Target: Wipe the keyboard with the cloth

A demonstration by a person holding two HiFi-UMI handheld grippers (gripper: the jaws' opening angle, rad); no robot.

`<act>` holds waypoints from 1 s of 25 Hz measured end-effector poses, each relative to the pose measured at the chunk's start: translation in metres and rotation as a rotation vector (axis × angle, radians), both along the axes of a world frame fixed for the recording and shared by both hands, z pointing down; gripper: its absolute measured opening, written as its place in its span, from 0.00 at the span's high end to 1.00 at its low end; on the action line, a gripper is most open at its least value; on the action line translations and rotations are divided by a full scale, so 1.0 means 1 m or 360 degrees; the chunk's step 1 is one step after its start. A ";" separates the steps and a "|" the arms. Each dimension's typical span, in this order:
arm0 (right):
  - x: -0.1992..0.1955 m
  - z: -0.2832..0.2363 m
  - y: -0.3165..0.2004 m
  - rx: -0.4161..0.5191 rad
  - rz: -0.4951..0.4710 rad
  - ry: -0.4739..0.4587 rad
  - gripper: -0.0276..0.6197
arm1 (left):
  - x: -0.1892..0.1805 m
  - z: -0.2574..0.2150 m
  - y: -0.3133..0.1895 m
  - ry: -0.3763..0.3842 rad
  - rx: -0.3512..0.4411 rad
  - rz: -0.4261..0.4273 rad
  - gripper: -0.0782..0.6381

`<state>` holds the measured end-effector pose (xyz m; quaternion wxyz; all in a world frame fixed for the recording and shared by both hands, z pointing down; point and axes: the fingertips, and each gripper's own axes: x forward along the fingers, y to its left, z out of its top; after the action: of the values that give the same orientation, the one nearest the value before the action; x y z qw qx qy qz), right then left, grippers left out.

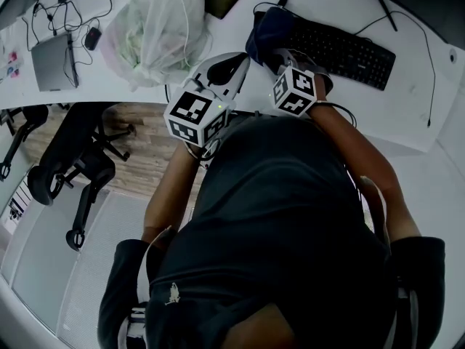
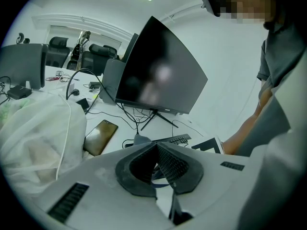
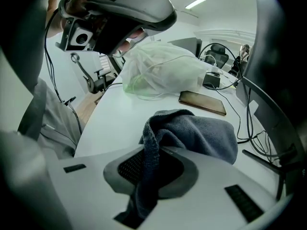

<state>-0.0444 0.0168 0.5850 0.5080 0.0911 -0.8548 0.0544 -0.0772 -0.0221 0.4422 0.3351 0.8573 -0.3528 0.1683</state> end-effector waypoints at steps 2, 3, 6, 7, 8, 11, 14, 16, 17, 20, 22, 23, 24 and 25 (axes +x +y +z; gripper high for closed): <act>0.000 0.000 0.000 -0.0004 0.0002 -0.0009 0.88 | 0.003 0.002 -0.001 0.0004 -0.0010 0.0004 0.89; 0.000 0.000 0.000 -0.0009 0.0003 -0.0014 0.88 | 0.004 0.003 0.000 0.0003 -0.0015 0.0009 0.89; 0.000 0.001 -0.002 -0.0022 0.0007 -0.0027 0.88 | 0.008 0.007 0.000 0.0001 -0.0026 0.0026 0.89; 0.000 0.001 -0.002 -0.0021 0.0004 -0.0032 0.88 | 0.010 0.006 0.000 0.0002 -0.0023 0.0030 0.89; 0.000 0.001 -0.002 -0.0019 -0.0001 -0.0036 0.88 | 0.011 0.005 0.000 0.0003 -0.0018 0.0033 0.89; 0.001 0.001 0.001 -0.0014 -0.0015 -0.0037 0.88 | 0.012 0.001 0.001 0.0005 -0.0009 0.0036 0.89; 0.005 0.000 0.001 -0.0018 0.0001 -0.0027 0.88 | 0.012 0.002 0.000 0.0002 0.0000 0.0046 0.89; 0.010 0.000 -0.001 -0.0024 0.0042 -0.0024 0.88 | 0.014 0.005 0.000 0.0003 0.0003 0.0055 0.89; 0.014 0.000 -0.002 -0.0026 0.0068 -0.0019 0.88 | 0.015 0.006 0.001 0.0004 -0.0001 0.0063 0.89; 0.034 -0.001 0.000 -0.0034 0.0140 0.0016 0.88 | 0.017 0.008 0.006 -0.0001 -0.0010 0.0082 0.89; 0.060 -0.001 0.002 -0.0039 0.0191 0.0068 0.88 | 0.016 0.009 0.009 -0.0007 -0.0017 0.0089 0.89; 0.077 0.000 0.003 -0.0040 0.0224 0.0097 0.88 | 0.015 0.010 0.011 -0.0011 -0.0024 0.0090 0.89; 0.096 0.000 0.004 -0.0042 0.0265 0.0127 0.88 | 0.013 0.011 0.013 -0.0017 -0.0031 0.0089 0.89; 0.116 0.000 0.004 -0.0042 0.0310 0.0159 0.88 | 0.011 0.012 0.015 -0.0022 -0.0036 0.0086 0.89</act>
<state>0.0712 0.0207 0.5849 0.5435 0.1695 -0.8147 0.1101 -0.0667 -0.0071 0.4543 0.3378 0.8614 -0.3298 0.1872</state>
